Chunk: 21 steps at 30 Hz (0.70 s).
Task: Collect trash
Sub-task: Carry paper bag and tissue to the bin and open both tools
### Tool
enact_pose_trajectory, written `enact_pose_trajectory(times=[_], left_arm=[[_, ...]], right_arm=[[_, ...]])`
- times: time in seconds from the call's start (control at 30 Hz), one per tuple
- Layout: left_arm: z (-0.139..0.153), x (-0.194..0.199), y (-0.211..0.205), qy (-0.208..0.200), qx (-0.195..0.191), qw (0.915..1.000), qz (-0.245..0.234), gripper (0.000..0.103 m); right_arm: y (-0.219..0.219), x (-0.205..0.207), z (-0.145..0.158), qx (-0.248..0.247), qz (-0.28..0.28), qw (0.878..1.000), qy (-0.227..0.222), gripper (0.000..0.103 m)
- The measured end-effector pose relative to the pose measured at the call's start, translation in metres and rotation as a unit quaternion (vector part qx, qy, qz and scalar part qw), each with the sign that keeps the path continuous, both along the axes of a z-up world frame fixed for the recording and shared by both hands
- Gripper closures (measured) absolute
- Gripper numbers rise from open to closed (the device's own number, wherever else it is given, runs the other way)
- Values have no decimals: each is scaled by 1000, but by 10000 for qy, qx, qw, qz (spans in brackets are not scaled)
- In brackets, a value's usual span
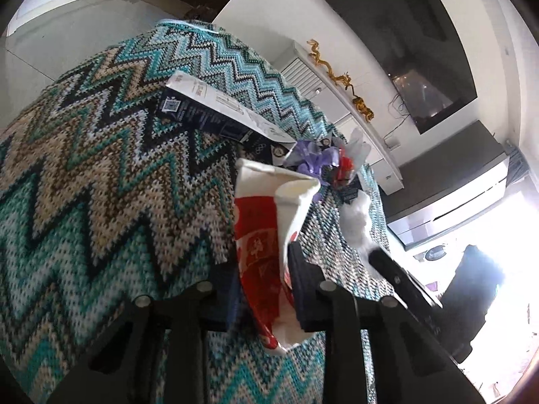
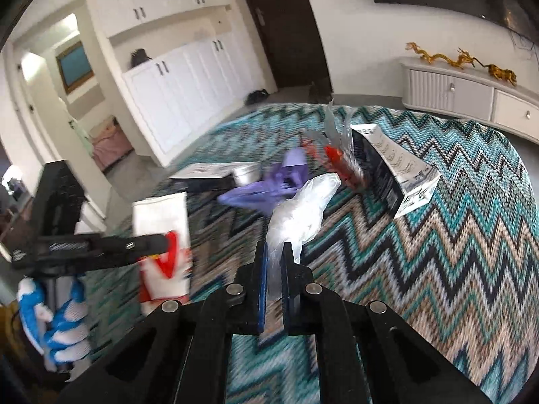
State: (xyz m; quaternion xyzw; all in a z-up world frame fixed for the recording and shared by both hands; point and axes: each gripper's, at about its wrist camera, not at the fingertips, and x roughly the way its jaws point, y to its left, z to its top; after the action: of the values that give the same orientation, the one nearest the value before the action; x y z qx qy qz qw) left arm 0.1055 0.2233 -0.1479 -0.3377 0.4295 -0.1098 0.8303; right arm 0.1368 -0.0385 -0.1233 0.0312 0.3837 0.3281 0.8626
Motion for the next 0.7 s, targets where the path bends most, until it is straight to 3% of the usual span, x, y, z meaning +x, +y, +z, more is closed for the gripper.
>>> enact_pose_trajectory(times=[0.47,0.7], left_arm=[[44,-39,-23,-390,158,9990,-173,83],[70,-24,-80,-541,224,9951,-793,83]], right_arm=[[-42,-66,34,373,-178,9980,-468,97],[-95,-81,37,561,-703,9940,-623,97]])
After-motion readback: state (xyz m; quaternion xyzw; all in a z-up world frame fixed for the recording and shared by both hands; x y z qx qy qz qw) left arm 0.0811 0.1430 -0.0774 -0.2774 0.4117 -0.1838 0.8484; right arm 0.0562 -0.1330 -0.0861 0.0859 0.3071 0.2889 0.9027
